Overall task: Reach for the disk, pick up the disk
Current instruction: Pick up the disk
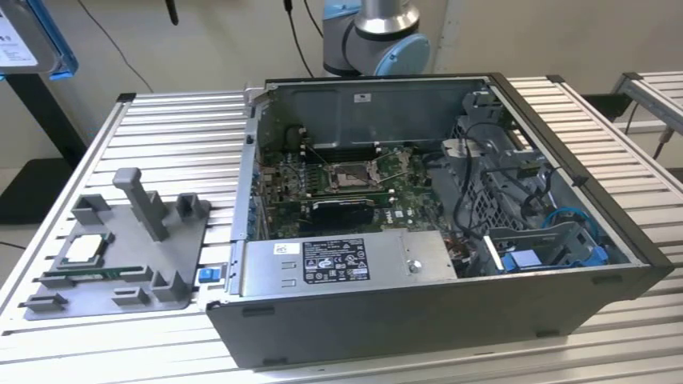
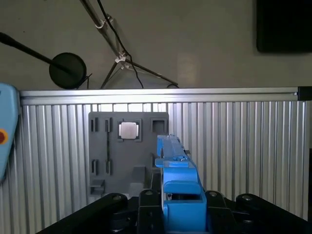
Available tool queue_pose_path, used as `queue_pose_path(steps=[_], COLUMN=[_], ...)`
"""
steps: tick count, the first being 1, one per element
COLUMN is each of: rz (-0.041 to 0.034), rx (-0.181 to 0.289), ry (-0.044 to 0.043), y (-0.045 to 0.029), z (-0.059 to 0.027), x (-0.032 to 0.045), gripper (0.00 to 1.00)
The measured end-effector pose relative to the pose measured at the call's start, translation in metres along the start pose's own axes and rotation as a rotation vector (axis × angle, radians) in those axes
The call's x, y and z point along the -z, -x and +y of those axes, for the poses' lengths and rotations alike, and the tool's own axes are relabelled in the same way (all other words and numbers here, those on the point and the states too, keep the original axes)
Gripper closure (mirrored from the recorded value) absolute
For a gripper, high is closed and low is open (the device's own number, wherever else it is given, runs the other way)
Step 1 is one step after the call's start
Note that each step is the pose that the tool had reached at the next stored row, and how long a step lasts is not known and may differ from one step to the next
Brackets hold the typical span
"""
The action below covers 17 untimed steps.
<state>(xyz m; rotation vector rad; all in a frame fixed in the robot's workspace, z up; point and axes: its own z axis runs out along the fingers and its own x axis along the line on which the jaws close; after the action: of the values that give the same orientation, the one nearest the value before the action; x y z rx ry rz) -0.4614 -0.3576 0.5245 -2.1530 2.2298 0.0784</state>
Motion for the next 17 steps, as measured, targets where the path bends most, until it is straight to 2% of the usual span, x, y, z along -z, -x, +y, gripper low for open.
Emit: queue_pose_path(steps=[17], rz=[-0.0001], rx=[0.0], ry=[-0.0001], y=[0.0001], z=[-0.0008], x=[0.001], gripper=[1.0])
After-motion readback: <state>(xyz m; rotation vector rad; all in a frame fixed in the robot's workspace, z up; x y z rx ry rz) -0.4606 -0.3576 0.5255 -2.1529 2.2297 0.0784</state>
